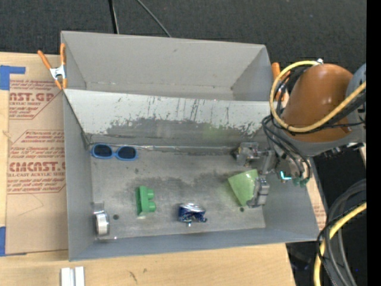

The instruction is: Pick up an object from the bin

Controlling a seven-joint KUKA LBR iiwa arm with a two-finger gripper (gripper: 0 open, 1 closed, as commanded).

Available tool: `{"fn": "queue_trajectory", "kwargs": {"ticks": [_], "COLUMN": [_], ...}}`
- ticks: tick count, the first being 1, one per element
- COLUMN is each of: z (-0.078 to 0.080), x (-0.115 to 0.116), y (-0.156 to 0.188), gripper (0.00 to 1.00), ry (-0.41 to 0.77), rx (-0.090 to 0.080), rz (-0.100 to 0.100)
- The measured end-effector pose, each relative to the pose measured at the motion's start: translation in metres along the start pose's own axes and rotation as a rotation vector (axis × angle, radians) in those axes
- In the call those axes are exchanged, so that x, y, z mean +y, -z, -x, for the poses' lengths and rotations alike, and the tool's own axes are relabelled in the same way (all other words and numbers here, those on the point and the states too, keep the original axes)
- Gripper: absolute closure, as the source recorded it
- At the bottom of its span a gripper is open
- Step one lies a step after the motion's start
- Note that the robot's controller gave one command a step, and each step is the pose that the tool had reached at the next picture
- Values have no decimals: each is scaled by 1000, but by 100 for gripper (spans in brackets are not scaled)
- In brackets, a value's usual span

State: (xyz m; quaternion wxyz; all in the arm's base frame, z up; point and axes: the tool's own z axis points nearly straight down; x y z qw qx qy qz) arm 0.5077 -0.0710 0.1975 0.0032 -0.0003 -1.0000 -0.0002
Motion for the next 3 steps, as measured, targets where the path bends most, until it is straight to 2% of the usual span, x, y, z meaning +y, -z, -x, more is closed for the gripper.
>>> {"fn": "queue_trajectory", "kwargs": {"ticks": [1,2,3], "z": [30,31,28], "x": [-47,-44,-39], "y": [-114,-109,13], "gripper": [0,100,100], "ry": [-54,-51,-21], "rx": [-2,-8,-16], "rz": [0,2,-2]}}
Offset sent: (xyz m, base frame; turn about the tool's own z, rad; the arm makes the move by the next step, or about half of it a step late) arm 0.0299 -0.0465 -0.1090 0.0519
